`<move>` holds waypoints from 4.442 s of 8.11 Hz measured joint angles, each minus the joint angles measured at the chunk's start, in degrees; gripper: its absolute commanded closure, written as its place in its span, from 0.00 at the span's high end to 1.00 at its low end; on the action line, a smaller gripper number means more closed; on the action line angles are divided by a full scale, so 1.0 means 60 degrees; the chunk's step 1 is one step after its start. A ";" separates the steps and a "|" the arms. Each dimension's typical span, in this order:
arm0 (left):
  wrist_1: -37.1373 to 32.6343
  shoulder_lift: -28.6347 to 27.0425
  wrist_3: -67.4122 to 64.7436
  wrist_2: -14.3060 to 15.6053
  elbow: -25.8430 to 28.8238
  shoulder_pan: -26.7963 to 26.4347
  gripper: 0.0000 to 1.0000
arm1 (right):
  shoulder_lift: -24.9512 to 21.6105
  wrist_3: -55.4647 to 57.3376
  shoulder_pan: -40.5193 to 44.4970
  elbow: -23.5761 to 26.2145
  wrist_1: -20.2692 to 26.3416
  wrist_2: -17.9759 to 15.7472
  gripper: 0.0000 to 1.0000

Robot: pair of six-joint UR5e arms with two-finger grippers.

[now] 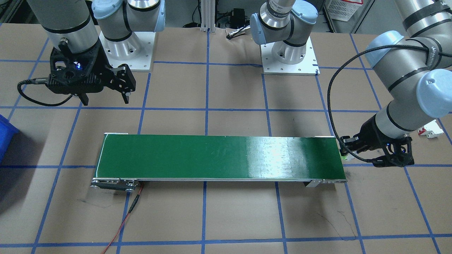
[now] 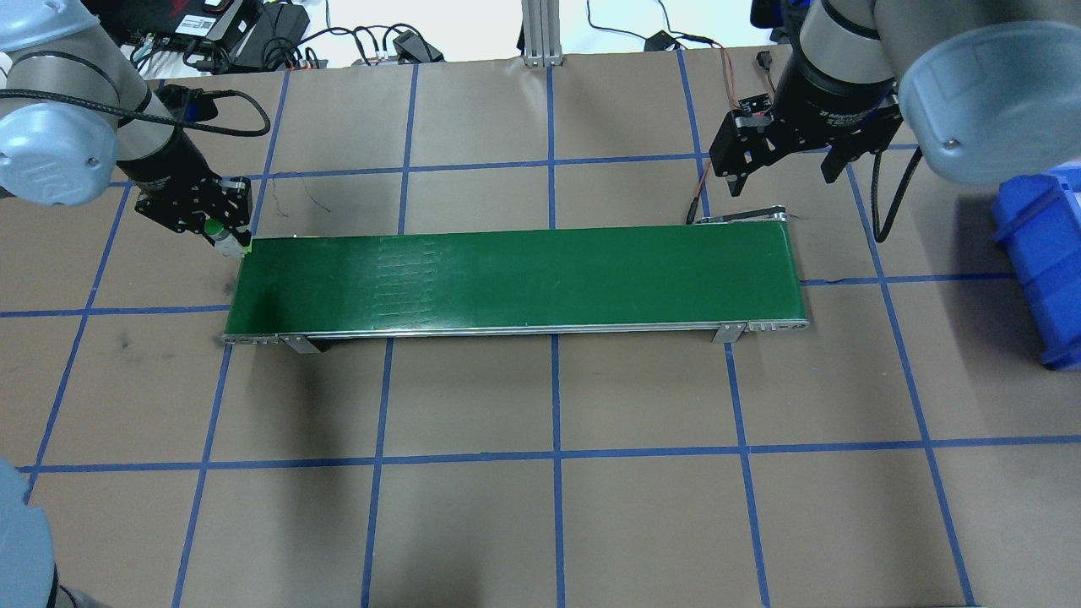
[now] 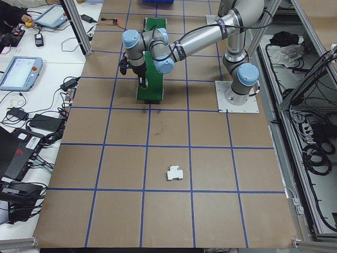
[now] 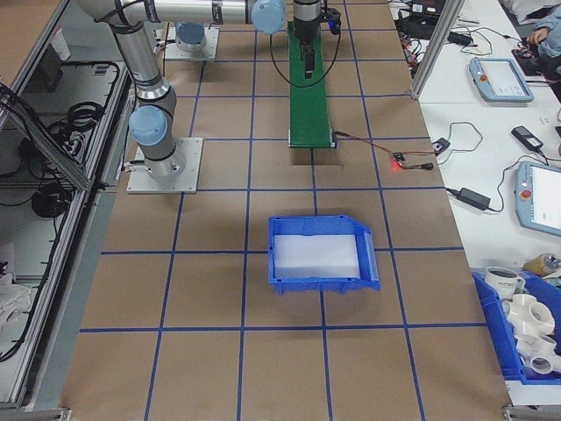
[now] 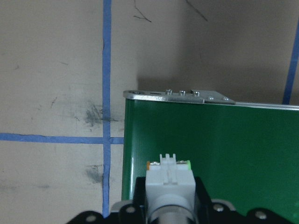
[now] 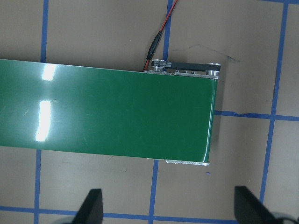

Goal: Move button from left to right

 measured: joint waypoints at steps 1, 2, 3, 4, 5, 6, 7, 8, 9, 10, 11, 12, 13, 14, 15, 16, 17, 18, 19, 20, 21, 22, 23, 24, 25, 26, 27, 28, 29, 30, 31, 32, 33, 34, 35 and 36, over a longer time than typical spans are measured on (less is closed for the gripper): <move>0.0019 -0.0079 0.0024 0.0027 -0.0192 0.0001 0.00 | 0.0000 0.0010 0.0000 0.0000 0.0000 0.0000 1.00; 0.0063 -0.0122 0.0023 0.0058 -0.0427 0.0003 0.00 | 0.0000 0.0016 0.0000 0.0000 0.0000 0.0000 1.00; 0.0220 -0.0162 0.0017 0.0075 -0.0607 0.0005 0.00 | 0.0000 0.0015 0.0000 0.0000 0.0000 -0.0007 1.00; 0.0349 -0.0267 0.0008 0.0077 -0.0722 0.0006 0.00 | 0.0000 0.0015 0.0000 0.0000 0.0005 -0.0011 1.00; 0.0452 -0.0382 0.0004 0.0075 -0.0781 0.0006 0.07 | 0.0000 0.0013 0.0000 0.0000 0.0006 -0.0012 1.00; 0.0515 -0.0447 0.0005 0.0069 -0.0811 0.0006 0.99 | 0.0000 0.0009 0.0000 0.0000 0.0009 -0.0009 1.00; 0.0544 -0.0497 -0.0009 0.0076 -0.0848 0.0006 1.00 | 0.0000 0.0002 0.0000 0.0000 0.0011 -0.0009 1.00; 0.0544 -0.0487 -0.0177 0.0085 -0.0869 0.0002 1.00 | 0.0001 -0.0003 0.0000 0.0000 0.0008 -0.0012 1.00; 0.0455 -0.0354 -0.0650 0.0093 -0.0844 -0.0039 1.00 | 0.0000 -0.0006 0.0000 0.0000 0.0003 -0.0014 1.00; 0.0196 -0.0126 -0.1077 0.0099 -0.0818 -0.0123 1.00 | 0.0000 -0.0007 0.0000 0.0000 0.0001 -0.0014 1.00; -0.0112 0.0198 -0.1322 0.0103 -0.0796 -0.0250 1.00 | 0.0000 -0.0013 0.0000 0.0000 0.0001 -0.0014 1.00; -0.0687 0.0629 -0.1490 0.0115 -0.0755 -0.0388 1.00 | 0.0000 -0.0013 0.0000 0.0000 0.0000 -0.0014 1.00; -0.1402 0.1137 -0.1862 0.0116 -0.0569 -0.0492 1.00 | 0.0000 -0.0018 0.0000 0.0000 0.0001 -0.0012 1.00; -0.2075 0.1563 -0.2272 0.0099 -0.0237 -0.0546 1.00 | 0.0009 -0.0058 0.0000 0.0000 0.0004 0.0011 1.00; -0.2496 0.1883 -0.2512 0.0054 0.0135 -0.0587 1.00 | 0.0067 -0.0269 0.0007 0.0000 -0.0017 0.0105 1.00; -0.2695 0.2103 -0.2624 0.0028 0.0443 -0.0656 1.00 | 0.0131 -0.0505 0.0011 -0.0006 -0.0105 0.0420 1.00; -0.2771 0.2273 -0.2664 0.0055 0.0617 -0.0728 1.00 | 0.0211 -0.0672 0.0018 -0.0011 -0.0318 0.0728 1.00; -0.2769 0.2364 -0.2676 0.0079 0.0693 -0.0769 1.00 | 0.0443 -0.0714 0.0055 -0.0019 -0.0660 0.0950 1.00; -0.2740 0.2363 -0.2680 0.0084 0.0724 -0.0787 1.00 | 0.0857 -0.0763 0.0088 -0.0024 -0.1422 0.1203 1.00; -0.2719 0.2354 -0.2680 0.0098 0.0735 -0.0793 1.00 | 0.1317 -0.0676 0.0108 -0.0019 -0.2060 0.1393 1.00; -0.2739 0.2425 -0.2661 0.0114 0.0728 -0.0797 1.00 | 0.1659 -0.0441 0.0150 -0.0010 -0.2400 0.1696 1.00; -0.2746 0.2488 -0.2639 0.0110 0.0695 -0.0807 1.00 | 0.1895 -0.0164 0.0188 0.0003 -0.2553 0.2336 1.00; -0.2736 0.2530 -0.2601 0.0090 0.0672 -0.0829 1.00 | 0.2084 0.0084 0.0248 0.0020 -0.2615 0.2855 1.00; -0.2725 0.2548 -0.2554 0.0054 0.0652 -0.0896 1.00 | 0.2216 0.0270 0.0371 0.0068 -0.2656 0.3122 1.00; -0.2708 0.2552 -0.2527 0.0068 0.0626 -0.1027 1.00 | 0.2392 0.0373 0.0545 0.0131 -0.2765 0.3219 1.00; -0.2691 0.2545 -0.2515 0.0087 0.0623 -0.1150 1.00 | 0.2620 0.0425 0.0678 0.0179 -0.2983 0.3262 1.00; -0.2683 0.2532 -0.2510 0.0096 0.0614 -0.1228 1.00 | 0.2847 0.0456 0.0795 0.0210 -0.3158 0.3335 1.00; -0.2678 0.2533 -0.2508 0.0101 0.0598 -0.1262 1.00 | 0.3012 0.0503 0.0898 0.0225 -0.3243 0.3402 1.00; -0.2677 0.2546 -0.2512 0.0102 0.0590 -0.1274 1.00 | 0.3154 0.0703 0.0974 0.0229 -0.3289 0.3563 1.00; -0.2675 0.2573 -0.2512 0.0104 0.0586 -0.1277 1.00 | 0.3248 0.0904 0.1029 0.0232 -0.3374 0.3765 1.00; -0.2669 0.2591 -0.2509 0.0110 0.0583 -0.1281 1.00 | 0.3290 0.1087 0.1070 0.0234 -0.3431 0.3891 1.00; -0.2665 0.2599 -0.2508 0.0114 0.0583 -0.1282 1.00 | 0.3313 0.1319 0.1131 0.0234 -0.3454 0.3947 1.00; -0.2668 0.2608 -0.2512 0.0115 0.0582 -0.1280 1.00 | 0.3350 0.1506 0.1179 0.0235 -0.3458 0.3965 1.00; -0.2673 0.2607 -0.2512 0.0111 0.0582 -0.1261 1.00 | 0.3403 0.1700 0.1201 0.0235 -0.3447 0.3974 1.00; -0.2681 0.2612 -0.2509 0.0112 0.0582 -0.1234 1.00 | 0.3441 0.1993 0.1211 0.0235 -0.3382 0.3975 1.00; -0.2686 0.2616 -0.2508 0.0116 0.0582 -0.1220 1.00 | 0.3460 0.2219 0.1220 0.0235 -0.3307 0.3972 1.00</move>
